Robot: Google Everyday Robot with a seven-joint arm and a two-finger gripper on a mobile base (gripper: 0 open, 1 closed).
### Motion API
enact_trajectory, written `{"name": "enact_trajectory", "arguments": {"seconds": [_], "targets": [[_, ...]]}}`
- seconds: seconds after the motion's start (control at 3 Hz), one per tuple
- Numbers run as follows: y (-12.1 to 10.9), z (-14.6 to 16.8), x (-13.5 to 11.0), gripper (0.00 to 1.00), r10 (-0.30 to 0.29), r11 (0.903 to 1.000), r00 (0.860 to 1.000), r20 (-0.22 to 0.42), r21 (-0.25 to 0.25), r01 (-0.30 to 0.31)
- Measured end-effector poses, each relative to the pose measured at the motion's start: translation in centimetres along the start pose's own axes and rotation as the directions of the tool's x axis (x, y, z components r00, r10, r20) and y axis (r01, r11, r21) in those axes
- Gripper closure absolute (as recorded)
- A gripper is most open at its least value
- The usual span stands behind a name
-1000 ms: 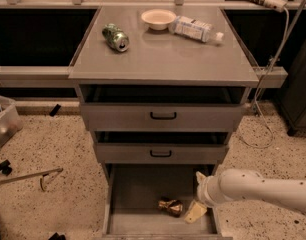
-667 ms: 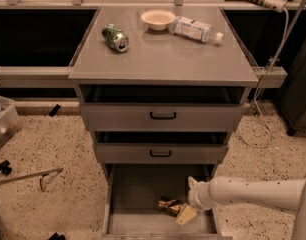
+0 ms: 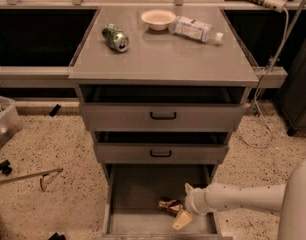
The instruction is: Pick orange can from bottom drawer and place on counter
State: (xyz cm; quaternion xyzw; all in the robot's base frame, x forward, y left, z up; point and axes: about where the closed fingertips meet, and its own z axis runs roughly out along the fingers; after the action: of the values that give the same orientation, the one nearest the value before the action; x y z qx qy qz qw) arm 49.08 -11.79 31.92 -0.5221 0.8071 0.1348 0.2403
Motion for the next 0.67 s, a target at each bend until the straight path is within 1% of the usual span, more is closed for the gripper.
{"name": "enact_trajectory", "arguments": {"seconds": [0.33, 0.67], "targets": [[-1.0, 2.1, 0.8, 0.0, 0.012, 0.9999, 1.0, 0.027, 0.002, -0.012], [-1.9, 6.7, 1.9, 0.0, 0.03, 0.9992, 0.997, 0.075, -0.03, -0.027]]}}
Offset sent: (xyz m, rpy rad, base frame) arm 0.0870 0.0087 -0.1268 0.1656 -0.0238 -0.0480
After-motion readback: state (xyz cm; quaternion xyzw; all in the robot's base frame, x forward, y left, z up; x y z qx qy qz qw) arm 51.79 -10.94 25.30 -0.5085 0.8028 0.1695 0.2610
